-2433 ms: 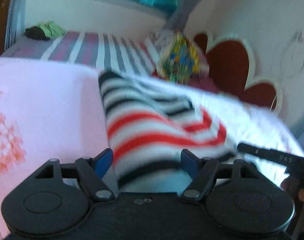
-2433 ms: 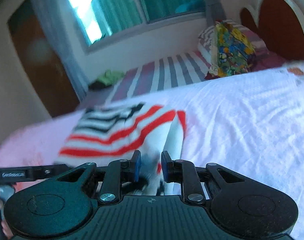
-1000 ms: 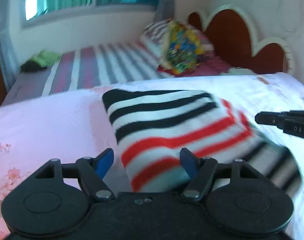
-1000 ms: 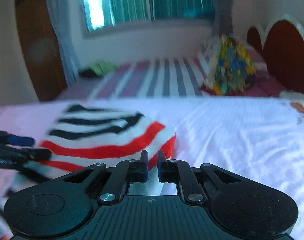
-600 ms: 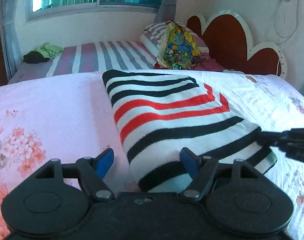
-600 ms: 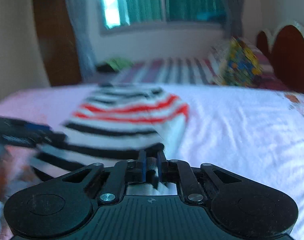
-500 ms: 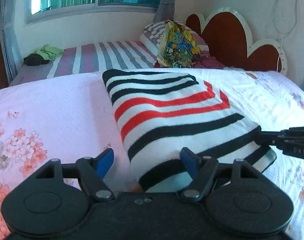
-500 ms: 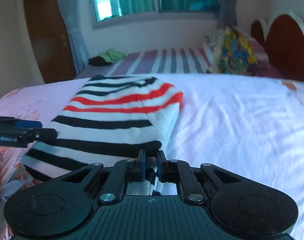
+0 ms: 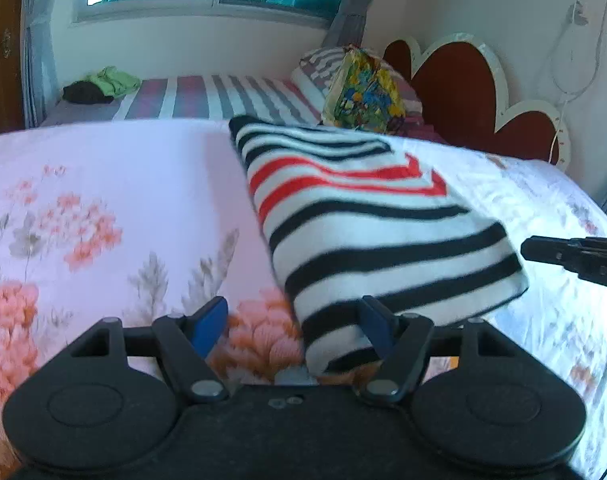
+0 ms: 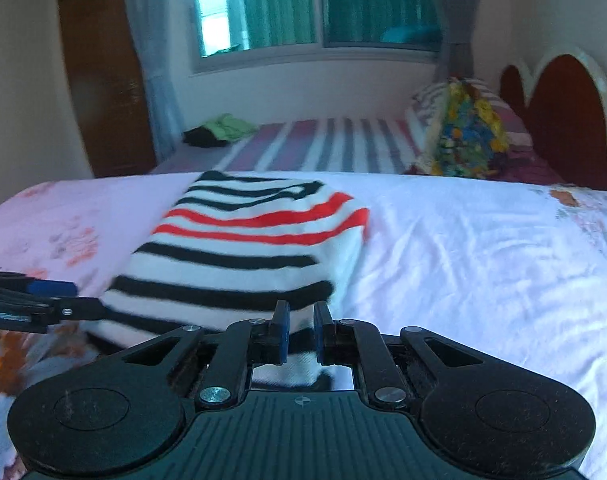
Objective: Fold small clothes
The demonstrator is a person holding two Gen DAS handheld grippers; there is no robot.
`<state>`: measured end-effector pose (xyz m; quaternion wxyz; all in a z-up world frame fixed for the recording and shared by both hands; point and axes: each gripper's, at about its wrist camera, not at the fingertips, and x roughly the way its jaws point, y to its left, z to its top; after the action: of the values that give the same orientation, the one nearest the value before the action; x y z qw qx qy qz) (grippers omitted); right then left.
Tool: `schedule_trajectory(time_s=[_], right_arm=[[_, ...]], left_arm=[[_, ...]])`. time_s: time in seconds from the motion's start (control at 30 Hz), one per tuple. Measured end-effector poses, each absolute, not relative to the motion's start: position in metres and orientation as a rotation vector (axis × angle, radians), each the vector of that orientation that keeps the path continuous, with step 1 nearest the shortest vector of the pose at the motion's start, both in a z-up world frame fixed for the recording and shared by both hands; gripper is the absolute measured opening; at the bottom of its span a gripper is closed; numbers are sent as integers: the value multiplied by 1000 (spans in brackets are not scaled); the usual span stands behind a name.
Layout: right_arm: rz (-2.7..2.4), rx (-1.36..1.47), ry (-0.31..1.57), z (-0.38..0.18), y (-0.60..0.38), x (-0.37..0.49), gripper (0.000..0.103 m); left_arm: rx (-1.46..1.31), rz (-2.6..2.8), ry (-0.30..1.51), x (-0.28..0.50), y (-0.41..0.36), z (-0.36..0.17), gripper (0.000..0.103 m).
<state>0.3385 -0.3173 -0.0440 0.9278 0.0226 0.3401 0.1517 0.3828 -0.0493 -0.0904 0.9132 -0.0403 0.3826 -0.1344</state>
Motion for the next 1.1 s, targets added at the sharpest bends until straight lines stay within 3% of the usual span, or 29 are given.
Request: schedule_trajectory(time_s=[0.17,0.5,0.9,1.1], right_arm=[[275,9,830,-81,-310,352,10],[254,35,854,-93,-314,361,16],[243,-51,917,-84,-302,369,16],[209,162,783,-49,-335,365,16]], left_arm=[[-63,-239,821,385,-56,-101,72],[-7,-230,820,383,-61,-107,74],[85,-238,840,384,-70,-98,74],[-48,-276,752,385,-45,-61,72]])
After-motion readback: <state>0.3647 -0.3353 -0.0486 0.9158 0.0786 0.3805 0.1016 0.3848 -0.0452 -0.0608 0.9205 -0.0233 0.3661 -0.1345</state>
